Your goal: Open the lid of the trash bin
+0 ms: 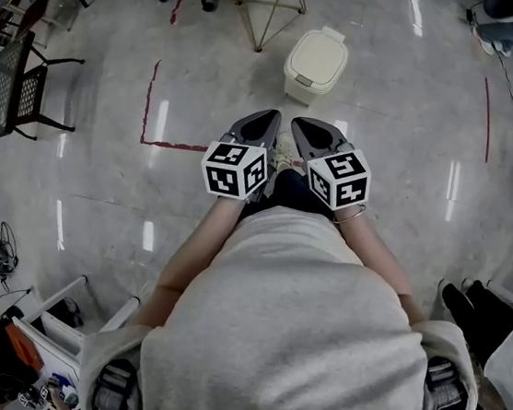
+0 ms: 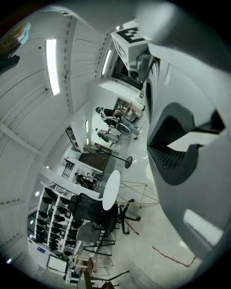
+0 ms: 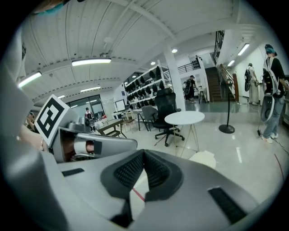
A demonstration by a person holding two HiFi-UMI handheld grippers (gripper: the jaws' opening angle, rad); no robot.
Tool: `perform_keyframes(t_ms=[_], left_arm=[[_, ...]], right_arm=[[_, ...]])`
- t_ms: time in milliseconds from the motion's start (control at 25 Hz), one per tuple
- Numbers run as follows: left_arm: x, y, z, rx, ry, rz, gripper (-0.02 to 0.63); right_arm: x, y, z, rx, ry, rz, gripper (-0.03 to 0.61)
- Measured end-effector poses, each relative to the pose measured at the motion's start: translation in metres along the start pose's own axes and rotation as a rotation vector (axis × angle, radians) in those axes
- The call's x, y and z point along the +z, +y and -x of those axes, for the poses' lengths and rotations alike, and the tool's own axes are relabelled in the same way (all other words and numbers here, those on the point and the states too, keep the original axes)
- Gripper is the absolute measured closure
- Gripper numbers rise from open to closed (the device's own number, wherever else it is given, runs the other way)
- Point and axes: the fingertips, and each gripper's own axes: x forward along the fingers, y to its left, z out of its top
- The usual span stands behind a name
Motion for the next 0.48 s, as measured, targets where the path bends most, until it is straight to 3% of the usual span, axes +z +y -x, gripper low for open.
perform_keyframes(t_ms=[160, 480], left_arm=[[0.020, 0.013, -0.043, -0.031, 0.018, 0.054, 0.604], [0.082, 0.050, -0.118, -0.020, 0.010, 0.027, 0.604]], right_arm=[[0.017, -0.046, -0.025, -0.007, 0.037, -0.030, 0.571], [0.075, -0.127, -0.070, -0.042, 0.002, -0.027, 0.571]])
